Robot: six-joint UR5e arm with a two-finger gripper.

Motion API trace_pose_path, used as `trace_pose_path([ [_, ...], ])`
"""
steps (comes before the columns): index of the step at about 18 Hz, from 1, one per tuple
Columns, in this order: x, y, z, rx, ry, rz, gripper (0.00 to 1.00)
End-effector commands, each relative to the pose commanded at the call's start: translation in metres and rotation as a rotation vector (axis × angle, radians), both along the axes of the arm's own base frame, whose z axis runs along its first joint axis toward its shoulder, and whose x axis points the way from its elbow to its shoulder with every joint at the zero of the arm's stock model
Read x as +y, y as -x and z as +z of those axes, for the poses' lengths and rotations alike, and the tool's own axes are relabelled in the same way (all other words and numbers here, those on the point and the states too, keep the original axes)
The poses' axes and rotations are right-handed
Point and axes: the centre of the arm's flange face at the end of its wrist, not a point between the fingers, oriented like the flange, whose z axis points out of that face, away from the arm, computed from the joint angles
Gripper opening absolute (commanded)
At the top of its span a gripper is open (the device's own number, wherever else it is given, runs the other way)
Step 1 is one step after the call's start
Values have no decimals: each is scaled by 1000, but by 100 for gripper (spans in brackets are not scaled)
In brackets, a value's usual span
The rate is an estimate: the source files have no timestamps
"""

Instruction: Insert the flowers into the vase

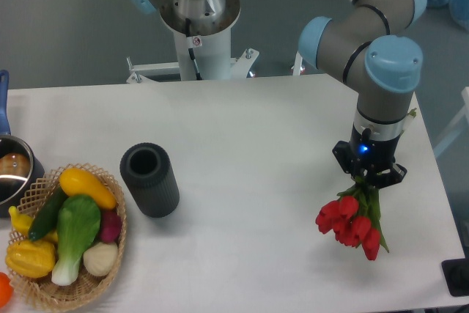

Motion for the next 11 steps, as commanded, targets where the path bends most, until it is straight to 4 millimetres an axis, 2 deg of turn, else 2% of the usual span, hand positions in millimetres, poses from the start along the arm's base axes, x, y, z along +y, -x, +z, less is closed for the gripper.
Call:
trace_pose_path([
  [3,5,-11,18,-24,-102,-14,0],
  [7,4,-16,26,-71,-211,13,0],
  [11,6,-29,58,-88,-314,43,0],
])
